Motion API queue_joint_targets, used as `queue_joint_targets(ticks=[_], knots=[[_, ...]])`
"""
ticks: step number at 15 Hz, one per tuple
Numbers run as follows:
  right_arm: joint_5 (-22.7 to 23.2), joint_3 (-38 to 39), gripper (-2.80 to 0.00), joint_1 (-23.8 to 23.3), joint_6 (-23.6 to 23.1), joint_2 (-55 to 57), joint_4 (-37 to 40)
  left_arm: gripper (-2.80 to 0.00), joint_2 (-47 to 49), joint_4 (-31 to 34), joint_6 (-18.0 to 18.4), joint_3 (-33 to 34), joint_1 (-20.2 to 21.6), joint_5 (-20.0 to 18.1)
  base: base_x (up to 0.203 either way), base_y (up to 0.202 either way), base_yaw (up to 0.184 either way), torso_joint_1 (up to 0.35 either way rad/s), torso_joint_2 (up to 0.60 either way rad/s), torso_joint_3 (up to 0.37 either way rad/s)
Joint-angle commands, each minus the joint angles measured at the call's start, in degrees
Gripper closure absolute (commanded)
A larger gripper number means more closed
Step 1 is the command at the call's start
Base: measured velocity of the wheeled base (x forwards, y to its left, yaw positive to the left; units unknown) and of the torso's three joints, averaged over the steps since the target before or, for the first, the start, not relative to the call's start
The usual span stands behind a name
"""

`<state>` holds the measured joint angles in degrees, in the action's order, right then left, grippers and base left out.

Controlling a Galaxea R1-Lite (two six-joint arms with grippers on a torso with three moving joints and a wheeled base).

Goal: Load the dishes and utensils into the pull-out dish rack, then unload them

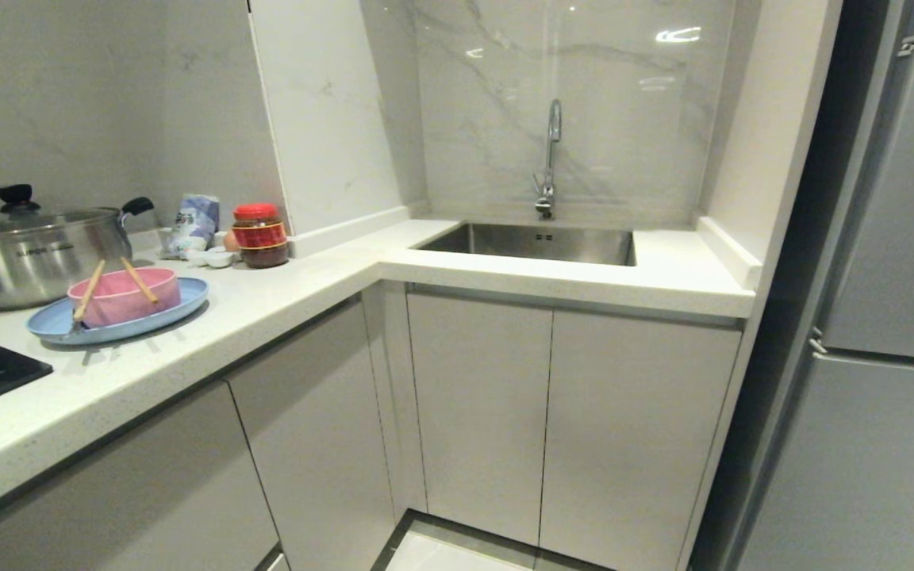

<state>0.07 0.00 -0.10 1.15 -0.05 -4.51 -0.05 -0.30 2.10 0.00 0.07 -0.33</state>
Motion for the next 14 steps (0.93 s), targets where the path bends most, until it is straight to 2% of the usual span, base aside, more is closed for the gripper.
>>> queue_joint_targets(ticks=[1,14], knots=[[0.0,1.5,0.00,0.0,0.0,0.0,-0.1,0.00,0.1,0.0,0.0,0.3,0.0,0.0,0.000,0.000,0.000,0.000,0.00,0.000],[0.0,1.5,0.00,0.0,0.1,0.0,-0.1,0.00,0.1,0.0,0.0,0.3,0.0,0.0,0.000,0.000,0.000,0.000,0.00,0.000]])
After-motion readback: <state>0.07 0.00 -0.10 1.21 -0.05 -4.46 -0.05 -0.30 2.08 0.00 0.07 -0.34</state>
